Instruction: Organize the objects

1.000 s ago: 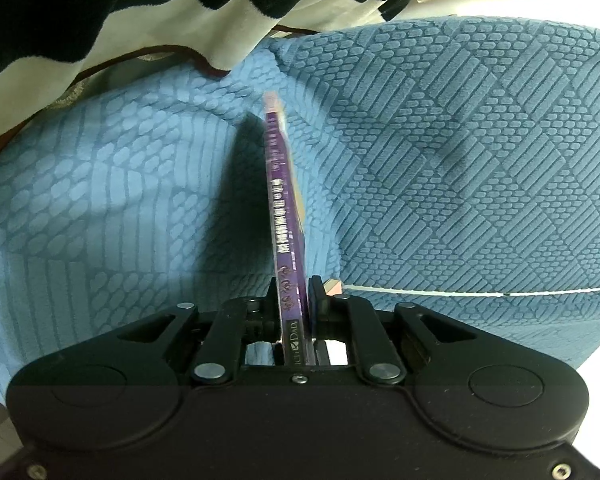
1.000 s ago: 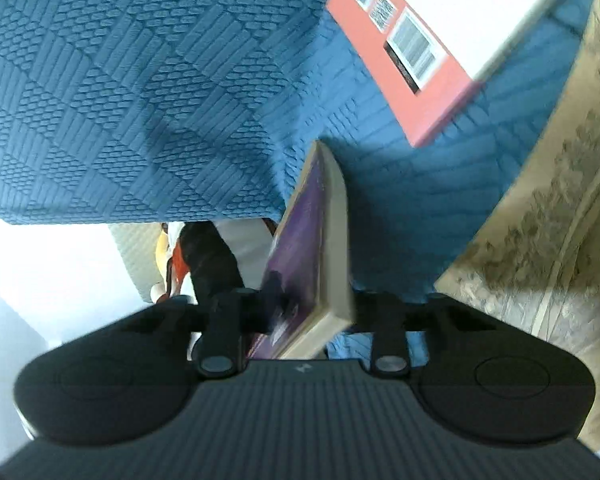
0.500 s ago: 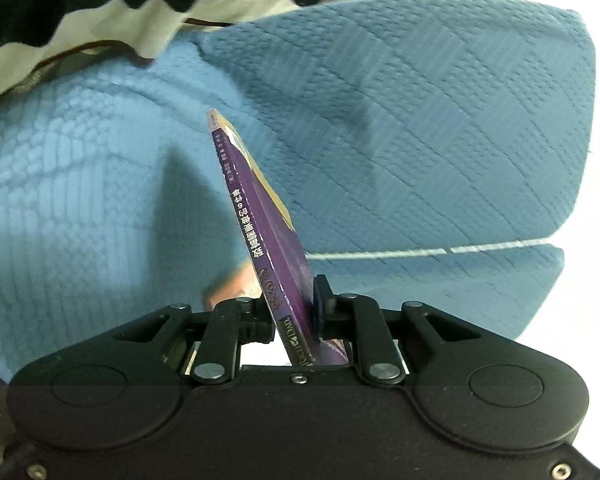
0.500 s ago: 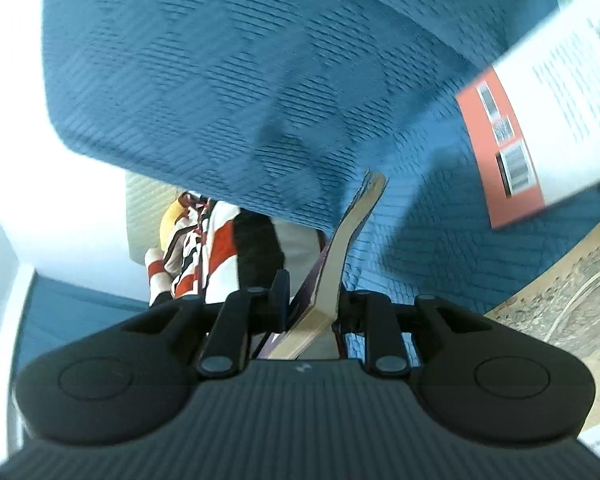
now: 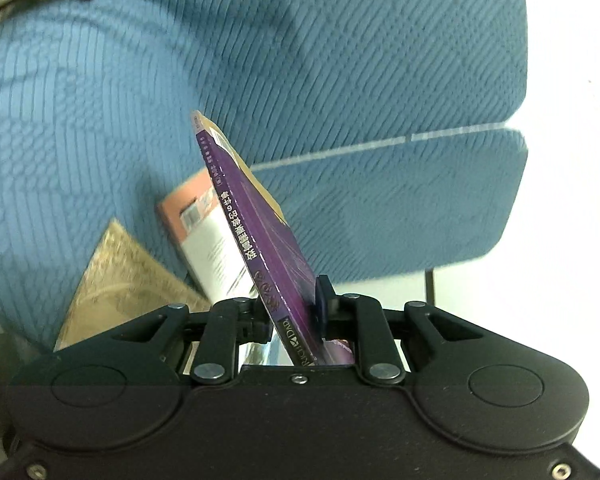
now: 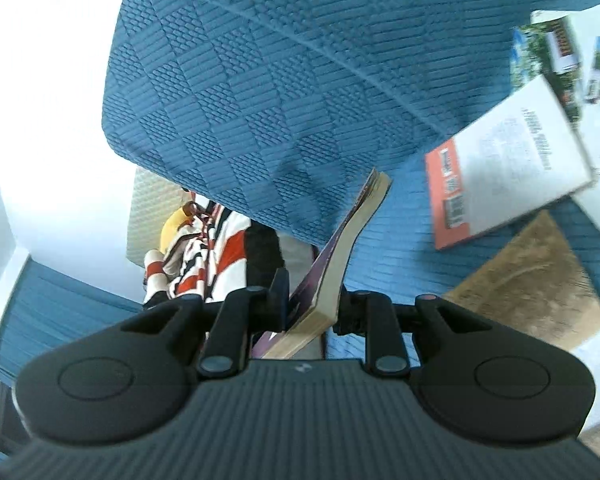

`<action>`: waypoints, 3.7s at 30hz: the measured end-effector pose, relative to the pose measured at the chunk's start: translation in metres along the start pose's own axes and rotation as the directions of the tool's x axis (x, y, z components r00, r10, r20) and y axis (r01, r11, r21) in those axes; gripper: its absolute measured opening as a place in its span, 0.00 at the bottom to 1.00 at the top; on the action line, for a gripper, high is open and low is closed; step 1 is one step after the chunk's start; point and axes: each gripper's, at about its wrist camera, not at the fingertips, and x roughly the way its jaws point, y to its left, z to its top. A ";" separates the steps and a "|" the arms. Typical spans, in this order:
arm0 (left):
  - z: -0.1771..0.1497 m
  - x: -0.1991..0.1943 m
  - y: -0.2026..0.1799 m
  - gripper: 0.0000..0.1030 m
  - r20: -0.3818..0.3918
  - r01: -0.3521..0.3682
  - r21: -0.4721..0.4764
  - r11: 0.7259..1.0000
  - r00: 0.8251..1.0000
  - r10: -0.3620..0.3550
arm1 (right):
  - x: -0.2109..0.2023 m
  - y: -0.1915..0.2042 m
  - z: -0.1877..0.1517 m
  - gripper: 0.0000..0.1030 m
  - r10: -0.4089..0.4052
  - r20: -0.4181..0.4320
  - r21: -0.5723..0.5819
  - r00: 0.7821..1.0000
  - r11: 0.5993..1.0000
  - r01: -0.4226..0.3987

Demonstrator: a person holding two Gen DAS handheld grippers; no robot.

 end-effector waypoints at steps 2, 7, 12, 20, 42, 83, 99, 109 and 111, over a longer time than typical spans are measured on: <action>-0.007 0.006 0.007 0.18 -0.026 -0.014 -0.005 1.000 1.000 0.014 | -0.007 -0.010 -0.004 0.23 -0.017 0.002 0.001 1.000 1.000 0.017; -0.015 0.022 0.024 0.18 -0.094 -0.057 -0.018 0.998 0.994 0.055 | -0.015 -0.037 -0.016 0.23 -0.063 0.001 0.024 0.998 0.998 0.063; -0.020 0.034 0.042 0.18 -0.156 -0.108 -0.032 0.994 0.983 0.101 | -0.018 -0.061 -0.028 0.24 -0.102 -0.004 0.061 0.995 0.993 0.102; -0.028 0.040 0.064 0.18 -0.222 -0.191 -0.022 0.981 0.958 0.181 | -0.019 -0.096 -0.047 0.24 -0.118 -0.043 0.155 0.992 0.980 0.124; -0.049 0.023 0.062 0.66 -0.091 -0.505 0.240 0.829 0.838 0.537 | -0.031 -0.127 -0.067 0.76 -0.300 -0.182 0.010 0.936 0.952 0.307; -0.059 0.087 0.033 0.29 0.029 -0.571 0.515 0.640 0.757 0.653 | 0.018 -0.102 -0.056 0.25 -0.454 0.005 -0.485 0.891 0.778 0.399; -0.080 0.049 -0.041 0.30 0.110 -0.466 0.610 0.641 0.851 0.514 | -0.023 -0.057 -0.047 0.25 -0.419 0.087 -0.451 0.904 0.792 0.411; -0.101 0.023 -0.092 0.33 0.133 -0.399 0.657 0.640 0.896 0.423 | -0.067 -0.014 -0.048 0.25 -0.383 0.146 -0.456 0.912 0.792 0.406; -0.105 0.018 -0.101 0.35 0.141 -0.388 0.665 0.639 0.904 0.403 | -0.075 -0.008 -0.047 0.25 -0.383 0.151 -0.458 0.911 0.790 0.408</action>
